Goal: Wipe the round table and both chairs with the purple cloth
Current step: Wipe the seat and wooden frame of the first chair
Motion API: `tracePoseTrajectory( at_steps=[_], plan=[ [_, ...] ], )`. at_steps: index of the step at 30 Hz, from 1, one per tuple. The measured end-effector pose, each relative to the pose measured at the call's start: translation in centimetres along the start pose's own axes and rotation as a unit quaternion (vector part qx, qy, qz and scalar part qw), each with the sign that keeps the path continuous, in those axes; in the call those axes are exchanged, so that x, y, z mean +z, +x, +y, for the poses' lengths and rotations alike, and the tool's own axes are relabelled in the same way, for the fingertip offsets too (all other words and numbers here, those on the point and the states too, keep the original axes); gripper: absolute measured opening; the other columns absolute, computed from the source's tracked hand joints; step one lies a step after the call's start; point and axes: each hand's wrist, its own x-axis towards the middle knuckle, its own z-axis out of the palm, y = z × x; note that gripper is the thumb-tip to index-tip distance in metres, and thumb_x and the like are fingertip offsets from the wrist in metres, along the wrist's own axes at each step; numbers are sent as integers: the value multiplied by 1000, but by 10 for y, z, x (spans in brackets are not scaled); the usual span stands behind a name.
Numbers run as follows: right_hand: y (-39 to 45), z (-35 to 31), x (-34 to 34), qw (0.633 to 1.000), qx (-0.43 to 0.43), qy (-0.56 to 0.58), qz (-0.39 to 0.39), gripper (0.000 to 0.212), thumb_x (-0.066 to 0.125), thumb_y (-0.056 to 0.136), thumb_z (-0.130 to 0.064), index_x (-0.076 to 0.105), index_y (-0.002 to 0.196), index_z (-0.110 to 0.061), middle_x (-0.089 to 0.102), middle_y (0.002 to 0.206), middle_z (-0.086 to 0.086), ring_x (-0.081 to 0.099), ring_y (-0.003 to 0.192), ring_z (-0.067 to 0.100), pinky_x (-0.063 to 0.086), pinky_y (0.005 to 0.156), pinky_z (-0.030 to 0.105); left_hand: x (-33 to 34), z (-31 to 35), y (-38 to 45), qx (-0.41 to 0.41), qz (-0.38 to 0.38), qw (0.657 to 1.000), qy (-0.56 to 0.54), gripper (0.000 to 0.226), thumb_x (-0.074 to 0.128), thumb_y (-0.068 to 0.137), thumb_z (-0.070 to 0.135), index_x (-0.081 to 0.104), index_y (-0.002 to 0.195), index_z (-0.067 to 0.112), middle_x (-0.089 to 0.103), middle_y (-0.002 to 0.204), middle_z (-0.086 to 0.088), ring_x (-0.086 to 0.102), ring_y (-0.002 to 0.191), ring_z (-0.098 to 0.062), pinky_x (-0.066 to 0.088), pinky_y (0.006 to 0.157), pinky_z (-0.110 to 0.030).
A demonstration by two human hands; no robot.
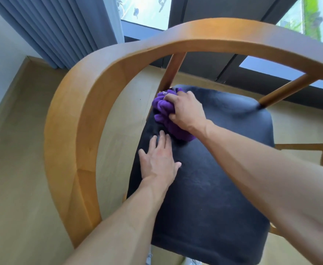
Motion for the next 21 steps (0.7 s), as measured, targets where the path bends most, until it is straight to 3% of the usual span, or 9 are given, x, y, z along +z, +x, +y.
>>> tracePoseTrajectory(
  at_steps=[3, 10, 14, 16, 19, 21],
  plan=[
    [-22, 1, 4, 999, 45, 31, -1, 38, 64, 81, -28, 57, 118, -30, 55, 117, 5, 49, 103, 32, 50, 76, 39, 0, -9, 2, 14, 12, 1000, -13, 95, 61, 84, 64, 14, 157, 25, 9, 166, 10, 17, 148, -13, 37, 101, -45],
    [-101, 47, 8, 978, 191, 75, 30, 48, 63, 79, -24, 51, 125, -33, 50, 122, 4, 43, 108, 32, 45, 74, 40, -9, -12, 5, 24, -15, 999, -38, 88, 66, 87, 51, 17, 156, 27, 11, 164, 11, 20, 145, -16, 37, 101, -45],
    [-153, 74, 8, 948, 303, 74, 64, 42, 61, 80, -30, 50, 121, -28, 51, 116, 9, 45, 105, 35, 39, 73, 37, -18, -10, 5, 22, -16, 998, -57, 62, 60, 88, 26, 33, 144, 26, 26, 154, 11, 30, 136, -18, 40, 93, -43],
    [-159, 73, 5, 940, 319, 100, 71, 41, 60, 82, -43, 53, 120, -28, 56, 112, 10, 50, 104, 36, 40, 77, 37, -26, -4, 5, 7, -32, 997, -75, 49, 54, 87, 19, 41, 135, 23, 35, 145, 6, 34, 131, -22, 41, 91, -44],
    [-148, 72, -10, 926, 318, 191, 69, 37, 49, 86, -64, 60, 108, -36, 66, 106, -1, 57, 102, 24, 40, 83, 31, -36, 12, 10, -2, -3, 990, -142, 55, 50, 91, 29, 37, 144, 20, 42, 141, -5, 42, 125, -31, 40, 97, -46],
    [-140, 82, -23, 897, 315, 304, 58, 31, 42, 89, -61, 60, 99, -38, 65, 99, -9, 59, 91, 15, 43, 81, 30, -42, 30, 11, 46, 60, 969, -236, 66, 48, 94, 41, 25, 154, 27, 36, 149, -4, 43, 129, -31, 39, 100, -47]
  ],
)
